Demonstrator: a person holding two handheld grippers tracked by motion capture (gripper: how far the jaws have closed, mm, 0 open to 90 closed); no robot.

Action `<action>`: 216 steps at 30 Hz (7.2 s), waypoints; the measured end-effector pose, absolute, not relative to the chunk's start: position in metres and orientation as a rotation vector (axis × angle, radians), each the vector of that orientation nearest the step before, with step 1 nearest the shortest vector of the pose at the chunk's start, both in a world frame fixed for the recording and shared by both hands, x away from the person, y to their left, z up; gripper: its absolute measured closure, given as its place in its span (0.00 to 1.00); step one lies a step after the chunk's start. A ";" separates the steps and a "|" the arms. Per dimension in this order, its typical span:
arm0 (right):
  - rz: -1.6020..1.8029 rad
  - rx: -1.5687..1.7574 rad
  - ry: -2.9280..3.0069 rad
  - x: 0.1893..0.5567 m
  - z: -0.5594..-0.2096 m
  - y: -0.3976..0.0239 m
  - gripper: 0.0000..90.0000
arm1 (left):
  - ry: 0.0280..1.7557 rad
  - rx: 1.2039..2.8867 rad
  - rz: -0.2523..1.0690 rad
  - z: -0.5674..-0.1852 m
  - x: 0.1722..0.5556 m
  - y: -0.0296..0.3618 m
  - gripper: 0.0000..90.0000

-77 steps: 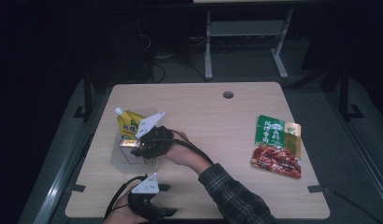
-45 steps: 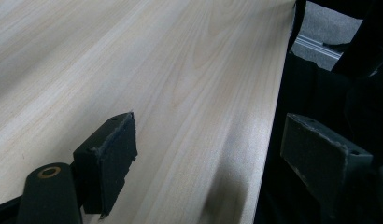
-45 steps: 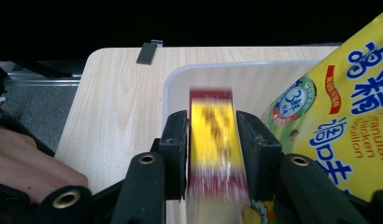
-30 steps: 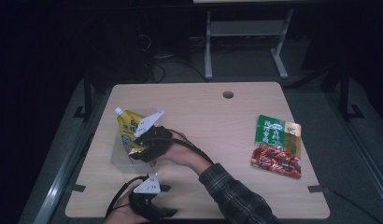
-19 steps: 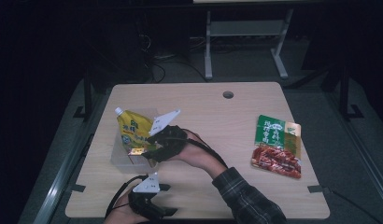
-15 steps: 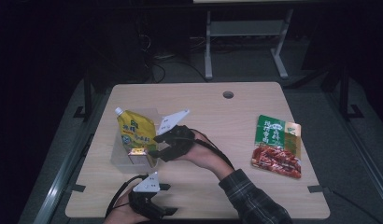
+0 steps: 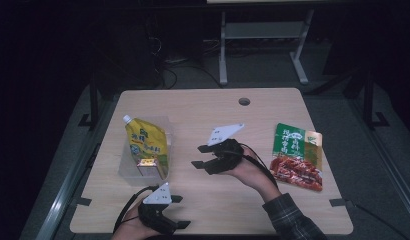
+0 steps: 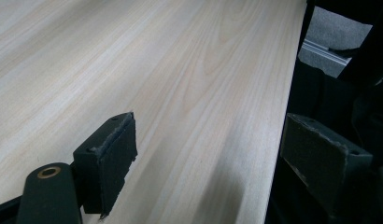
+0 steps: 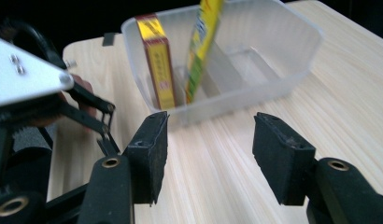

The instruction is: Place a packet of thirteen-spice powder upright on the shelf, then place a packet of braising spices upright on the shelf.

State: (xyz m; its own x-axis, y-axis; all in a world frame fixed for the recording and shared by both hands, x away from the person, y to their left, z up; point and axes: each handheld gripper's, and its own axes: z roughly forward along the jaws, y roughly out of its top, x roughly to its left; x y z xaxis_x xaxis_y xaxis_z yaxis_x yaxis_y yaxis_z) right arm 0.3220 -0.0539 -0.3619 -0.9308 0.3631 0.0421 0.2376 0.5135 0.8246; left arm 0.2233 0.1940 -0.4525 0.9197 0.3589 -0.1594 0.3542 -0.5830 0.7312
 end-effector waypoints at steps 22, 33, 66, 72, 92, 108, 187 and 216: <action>1.192 0.925 2.492 0.314 -0.402 -0.178 0.63 | 0.493 2.217 0.028 -0.449 0.243 0.165 0.20; 1.118 1.093 2.408 0.333 -0.412 -0.221 0.96 | 0.484 2.215 0.033 -0.450 0.249 0.155 0.20; 0.863 1.482 2.109 0.395 -0.444 -0.332 1.00 | 0.477 2.227 0.023 -0.450 0.247 0.157 0.21; 0.768 1.519 2.118 0.395 -0.456 -0.341 1.00 | 0.478 2.229 0.019 -0.451 0.247 0.156 0.21; 0.692 1.462 2.284 0.370 -0.459 -0.334 1.00 | 0.467 2.234 0.022 -0.451 0.244 0.155 0.21; 0.709 1.363 2.415 0.333 -0.456 -0.318 1.00 | 0.454 2.236 0.025 -0.450 0.242 0.155 0.21; 0.909 1.206 2.493 0.376 -0.463 -0.229 1.00 | 0.449 2.222 0.056 -0.438 0.263 0.127 0.20; 1.018 1.075 2.510 0.311 -0.437 -0.208 0.42 | 0.625 2.297 0.086 -0.467 0.310 0.090 0.27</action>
State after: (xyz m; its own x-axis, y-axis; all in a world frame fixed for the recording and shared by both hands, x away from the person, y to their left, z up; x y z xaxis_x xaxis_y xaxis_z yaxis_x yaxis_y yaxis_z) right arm 0.3112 -0.2076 -0.4371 -0.7056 0.7061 0.0601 0.5484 0.4904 0.6773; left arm 0.3100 0.0897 -0.4673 0.8789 0.4613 -0.1210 0.4118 -0.6062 0.6804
